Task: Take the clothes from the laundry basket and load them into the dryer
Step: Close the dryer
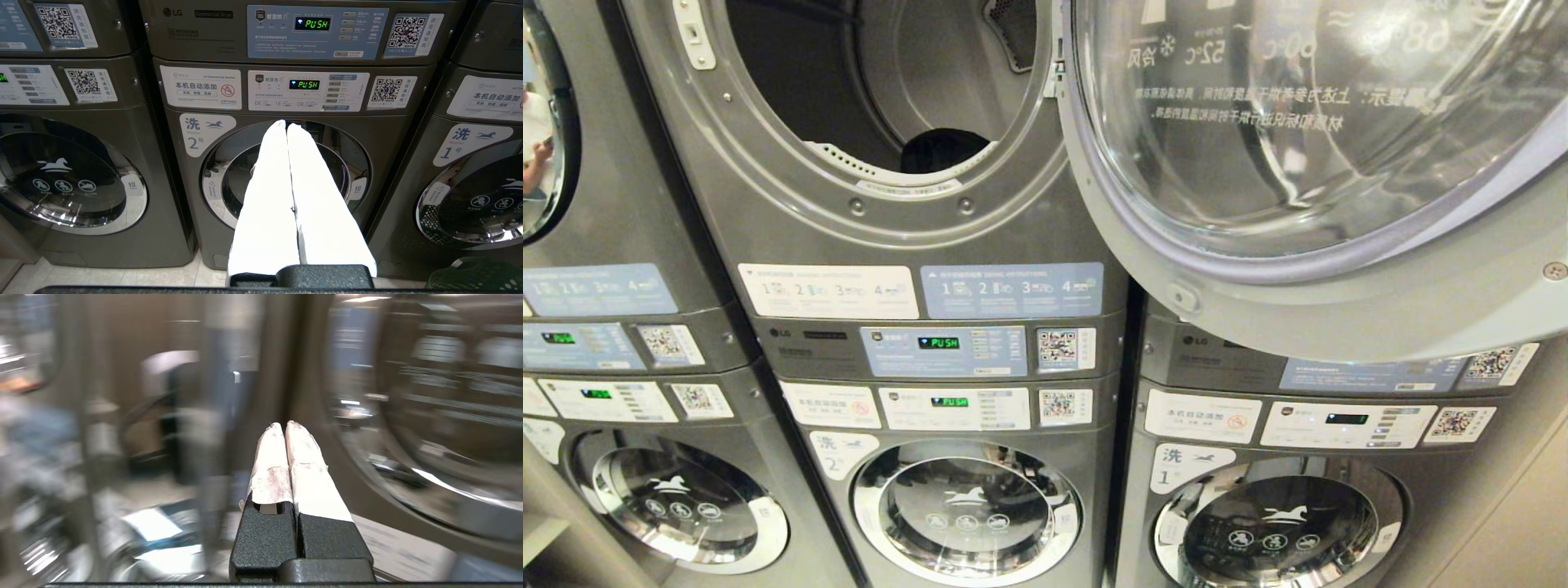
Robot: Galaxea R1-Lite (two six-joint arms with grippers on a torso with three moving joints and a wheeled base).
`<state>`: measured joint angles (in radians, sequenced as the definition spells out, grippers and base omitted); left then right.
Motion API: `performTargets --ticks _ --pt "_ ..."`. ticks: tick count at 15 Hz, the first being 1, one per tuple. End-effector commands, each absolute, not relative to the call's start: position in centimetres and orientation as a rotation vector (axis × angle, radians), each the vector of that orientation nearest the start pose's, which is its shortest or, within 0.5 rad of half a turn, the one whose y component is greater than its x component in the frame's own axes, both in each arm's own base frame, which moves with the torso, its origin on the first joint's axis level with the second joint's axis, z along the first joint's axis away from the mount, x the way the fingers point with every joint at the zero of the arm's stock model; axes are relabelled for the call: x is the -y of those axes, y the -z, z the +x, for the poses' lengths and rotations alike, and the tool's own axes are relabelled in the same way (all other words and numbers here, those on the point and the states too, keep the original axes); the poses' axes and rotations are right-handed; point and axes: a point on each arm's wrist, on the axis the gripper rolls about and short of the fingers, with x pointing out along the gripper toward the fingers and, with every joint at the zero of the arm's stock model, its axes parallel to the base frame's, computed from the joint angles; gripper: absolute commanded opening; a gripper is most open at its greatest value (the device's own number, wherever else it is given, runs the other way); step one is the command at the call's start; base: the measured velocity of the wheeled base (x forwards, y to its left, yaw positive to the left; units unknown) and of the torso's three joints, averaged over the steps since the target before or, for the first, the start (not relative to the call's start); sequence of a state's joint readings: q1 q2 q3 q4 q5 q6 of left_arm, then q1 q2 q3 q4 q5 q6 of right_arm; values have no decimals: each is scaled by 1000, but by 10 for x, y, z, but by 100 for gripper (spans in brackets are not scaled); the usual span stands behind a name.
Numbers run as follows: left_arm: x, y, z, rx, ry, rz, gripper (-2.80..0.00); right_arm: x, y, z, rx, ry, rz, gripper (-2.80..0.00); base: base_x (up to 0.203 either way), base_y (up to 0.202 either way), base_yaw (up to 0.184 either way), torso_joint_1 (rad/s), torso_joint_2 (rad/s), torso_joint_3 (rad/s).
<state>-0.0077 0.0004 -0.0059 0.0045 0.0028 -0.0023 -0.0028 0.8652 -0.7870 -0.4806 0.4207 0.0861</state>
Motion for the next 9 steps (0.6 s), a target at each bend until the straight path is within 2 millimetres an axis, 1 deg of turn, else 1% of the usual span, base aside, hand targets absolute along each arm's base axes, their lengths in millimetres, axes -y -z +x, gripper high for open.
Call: performTargets --ticks 1,3,5,7,8,9 --pt "0 -77 -23 2 5 -3 -280 -12 -330 75 377 -570 -30 -280 0 0 0 0 0 0" --pt "0 -77 -23 2 5 -3 -280 -14 -331 72 375 -661 -50 -280 0 0 0 0 0 0" --pt "0 -77 -23 2 5 -3 -280 -14 -331 71 376 -684 -57 -280 0 0 0 0 0 0" --pt "0 -77 -23 2 5 -3 -280 -17 -331 69 375 -784 -74 -280 0 0 0 0 0 0" --pt "0 -77 -23 2 5 -3 -280 -20 -330 69 374 -846 -86 -280 0 0 0 0 0 0" --pt "0 -77 -23 2 5 -3 -280 -22 -329 74 367 -879 -110 -280 0 0 0 0 0 0"
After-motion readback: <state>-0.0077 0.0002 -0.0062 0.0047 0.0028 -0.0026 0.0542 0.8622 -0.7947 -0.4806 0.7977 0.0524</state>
